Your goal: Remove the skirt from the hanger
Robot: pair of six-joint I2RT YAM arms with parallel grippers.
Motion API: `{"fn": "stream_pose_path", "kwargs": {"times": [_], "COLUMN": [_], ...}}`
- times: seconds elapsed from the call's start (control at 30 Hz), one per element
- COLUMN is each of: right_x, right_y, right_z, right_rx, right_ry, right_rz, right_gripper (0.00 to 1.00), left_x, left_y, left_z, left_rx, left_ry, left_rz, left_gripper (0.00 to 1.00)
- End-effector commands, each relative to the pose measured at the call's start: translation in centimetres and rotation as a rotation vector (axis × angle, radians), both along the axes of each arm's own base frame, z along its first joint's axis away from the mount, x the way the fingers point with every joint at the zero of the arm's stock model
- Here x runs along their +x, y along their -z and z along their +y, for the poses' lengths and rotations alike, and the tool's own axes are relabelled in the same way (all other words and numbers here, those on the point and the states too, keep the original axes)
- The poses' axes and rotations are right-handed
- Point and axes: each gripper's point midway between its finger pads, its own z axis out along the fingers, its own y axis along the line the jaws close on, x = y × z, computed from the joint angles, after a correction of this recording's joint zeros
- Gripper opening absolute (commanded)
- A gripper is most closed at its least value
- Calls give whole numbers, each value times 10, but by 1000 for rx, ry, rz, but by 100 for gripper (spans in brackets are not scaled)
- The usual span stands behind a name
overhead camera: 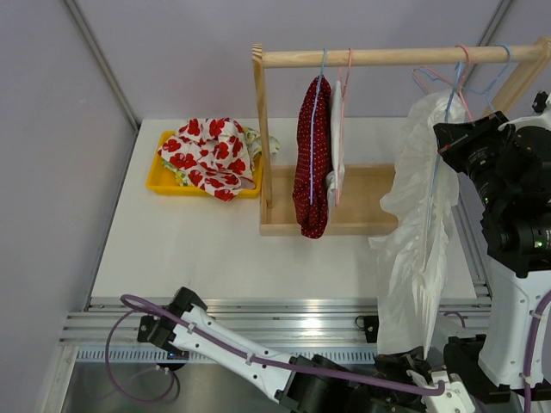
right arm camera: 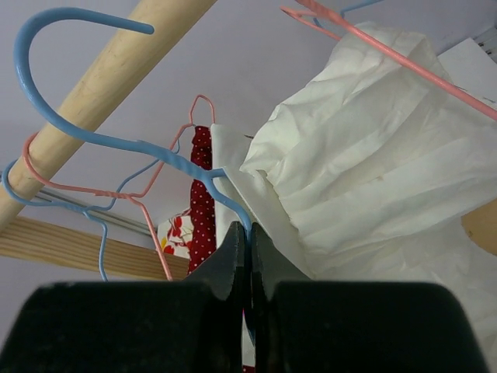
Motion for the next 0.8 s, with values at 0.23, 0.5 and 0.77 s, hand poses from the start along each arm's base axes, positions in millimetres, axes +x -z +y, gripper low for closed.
{"fn": "stream_pose_path", "kwargs": {"times": [0.23, 0.5, 0.77], "right_x": [4, -53, -104], "right_y": [-69, -59, -6], "right_z": [9, 41, 69], "right_rx": [93, 180, 252], "right_ry": [-43, -228, -388], "right_rz": [-202, -155, -19], "right_gripper": [0, 0, 0], "left_x": [-42, 60, 158], "left_y": [100, 90, 12], "left_z": [31, 38, 18], "left_rx": [96, 30, -94], "left_ry": [115, -103, -224], "left_rz": [165, 85, 63], "left_gripper": [0, 0, 0]}}
